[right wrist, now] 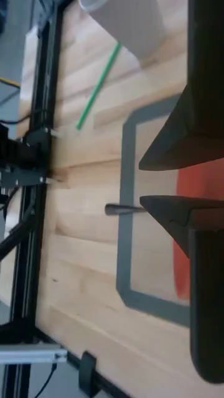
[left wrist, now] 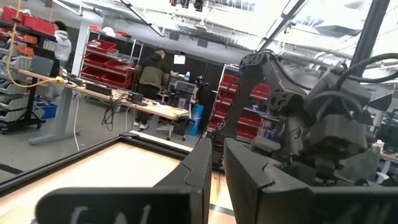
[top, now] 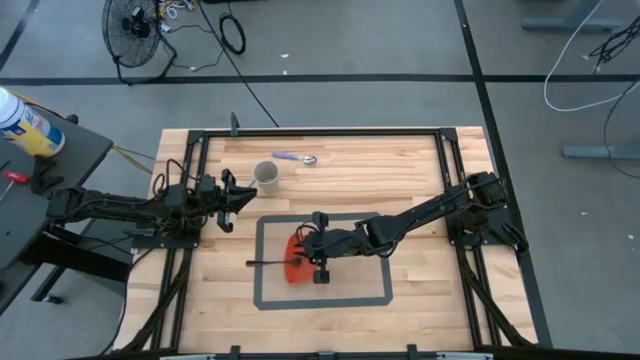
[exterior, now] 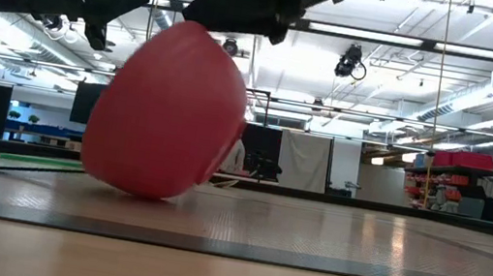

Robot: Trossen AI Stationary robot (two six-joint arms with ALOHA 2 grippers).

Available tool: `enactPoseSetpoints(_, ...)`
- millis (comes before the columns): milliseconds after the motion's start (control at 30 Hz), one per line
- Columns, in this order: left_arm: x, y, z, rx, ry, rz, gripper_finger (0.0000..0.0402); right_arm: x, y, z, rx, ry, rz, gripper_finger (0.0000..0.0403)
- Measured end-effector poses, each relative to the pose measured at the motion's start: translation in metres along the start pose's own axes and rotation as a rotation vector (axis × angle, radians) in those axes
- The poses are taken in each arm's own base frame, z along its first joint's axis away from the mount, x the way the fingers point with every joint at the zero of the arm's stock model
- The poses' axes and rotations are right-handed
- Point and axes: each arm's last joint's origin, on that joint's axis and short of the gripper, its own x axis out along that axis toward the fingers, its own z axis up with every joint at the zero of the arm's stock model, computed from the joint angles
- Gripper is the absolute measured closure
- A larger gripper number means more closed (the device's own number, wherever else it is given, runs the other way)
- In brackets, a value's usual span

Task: Pick & Place Utensil
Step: Put the purple spoon into the orange bowl on the brown table mat

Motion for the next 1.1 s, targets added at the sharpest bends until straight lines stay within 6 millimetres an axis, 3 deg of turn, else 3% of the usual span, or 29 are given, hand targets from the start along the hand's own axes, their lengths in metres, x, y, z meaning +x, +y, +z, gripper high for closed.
enactPoseSetpoints(333, 0.0, 0.0, 0.0, 0.0, 0.001, 0.0, 0.0354, -0.003, -0.002, 0.008, -0.027, -0.038, -0.082, 0.0325)
enactPoseSetpoints(600, 0.0, 0.0, 0.0, -0.012, 0.005, 0.001, 0.0354, -0.032, -0.019, 0.027, 0.0, -0.059, -0.239, 0.0325)
enactPoseSetpoints(700, 0.0, 0.0, 0.0, -0.014, 0.005, 0.001, 0.0354, -0.039, -0.033, 0.027, 0.002, -0.013, -0.296, 0.0325)
enactPoseSetpoints(867, 0.0, 0.0, 0.0, -0.002, 0.005, 0.001, 0.0354, -0.034, -0.066, 0.021, 0.104, 0.055, -0.298, 0.0318)
enactPoseSetpoints(1100, 0.0, 0.0, 0.0, -0.001, 0.005, 0.001, 0.0354, -0.017, -0.124, -0.009, 0.218, 0.155, -0.305, 0.026)
